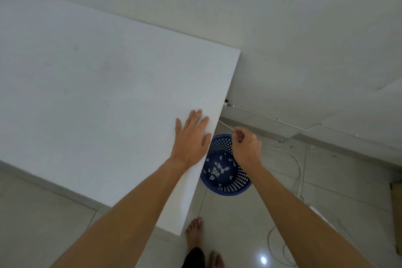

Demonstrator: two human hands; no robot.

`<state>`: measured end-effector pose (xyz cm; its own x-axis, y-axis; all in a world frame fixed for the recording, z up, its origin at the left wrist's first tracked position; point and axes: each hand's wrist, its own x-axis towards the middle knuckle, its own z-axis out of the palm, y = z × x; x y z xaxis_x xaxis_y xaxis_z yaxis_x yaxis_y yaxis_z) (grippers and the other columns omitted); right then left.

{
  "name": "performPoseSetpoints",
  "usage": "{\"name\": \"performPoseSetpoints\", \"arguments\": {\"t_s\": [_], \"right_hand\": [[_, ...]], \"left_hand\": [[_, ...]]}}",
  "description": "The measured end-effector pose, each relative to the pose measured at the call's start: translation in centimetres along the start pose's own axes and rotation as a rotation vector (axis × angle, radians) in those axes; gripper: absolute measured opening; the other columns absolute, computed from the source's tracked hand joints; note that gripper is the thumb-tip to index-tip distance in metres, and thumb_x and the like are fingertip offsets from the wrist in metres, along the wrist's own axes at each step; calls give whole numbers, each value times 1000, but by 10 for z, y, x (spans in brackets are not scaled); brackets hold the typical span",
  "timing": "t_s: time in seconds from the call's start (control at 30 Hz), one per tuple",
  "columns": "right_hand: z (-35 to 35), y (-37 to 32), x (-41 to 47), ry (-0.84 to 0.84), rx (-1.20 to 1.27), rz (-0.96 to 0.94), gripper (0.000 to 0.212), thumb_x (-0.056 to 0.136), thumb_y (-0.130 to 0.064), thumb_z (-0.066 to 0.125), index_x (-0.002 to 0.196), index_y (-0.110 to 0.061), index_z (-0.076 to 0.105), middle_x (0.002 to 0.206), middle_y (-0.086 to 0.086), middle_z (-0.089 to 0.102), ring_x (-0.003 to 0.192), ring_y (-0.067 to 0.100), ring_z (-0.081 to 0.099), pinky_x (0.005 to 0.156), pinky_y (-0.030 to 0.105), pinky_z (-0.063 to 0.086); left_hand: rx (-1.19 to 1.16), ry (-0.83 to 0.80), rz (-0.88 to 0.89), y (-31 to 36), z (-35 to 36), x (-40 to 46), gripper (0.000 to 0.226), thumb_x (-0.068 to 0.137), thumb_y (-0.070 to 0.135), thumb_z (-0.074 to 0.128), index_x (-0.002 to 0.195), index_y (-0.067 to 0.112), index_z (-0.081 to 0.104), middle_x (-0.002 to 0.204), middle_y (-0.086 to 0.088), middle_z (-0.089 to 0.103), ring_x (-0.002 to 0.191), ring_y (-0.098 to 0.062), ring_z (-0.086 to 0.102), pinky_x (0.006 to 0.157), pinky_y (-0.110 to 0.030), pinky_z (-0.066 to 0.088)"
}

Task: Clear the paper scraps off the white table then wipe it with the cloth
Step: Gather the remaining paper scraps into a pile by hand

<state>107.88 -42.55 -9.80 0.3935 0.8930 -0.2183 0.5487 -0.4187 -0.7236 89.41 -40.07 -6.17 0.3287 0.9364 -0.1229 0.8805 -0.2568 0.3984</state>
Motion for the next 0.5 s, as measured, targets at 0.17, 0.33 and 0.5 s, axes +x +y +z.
{"name": "performPoseSetpoints", "arguments": {"t_s": [0.17,0.33,0.5], "right_hand": [[-24,-58,-44,-32,73,-170,26,101,-14,60,126,-10,68,115,1,73,100,11,66,92,21,53],[-35,-128,-96,-160,88,-315,25,101,-14,59,125,-14,67,119,-3,71,103,7,63,92,17,50],[-25,-197,-141,-255,80,-457,29,103,-21,57,132,-15,64,127,-4,68,116,10,62,98,23,48]], "left_hand": [[65,25,-70,2,-38,-70,46,104,35,41,148,23,41,161,-1,33,150,-21,27,117,-56,21],[86,235,-198,-15,-100,-134,39,97,31,58,135,22,57,142,-1,56,126,-24,57,105,-57,36],[110,347,-307,-55,-182,-182,40,95,28,60,135,21,57,137,-2,57,116,-26,62,96,-53,44]]}}
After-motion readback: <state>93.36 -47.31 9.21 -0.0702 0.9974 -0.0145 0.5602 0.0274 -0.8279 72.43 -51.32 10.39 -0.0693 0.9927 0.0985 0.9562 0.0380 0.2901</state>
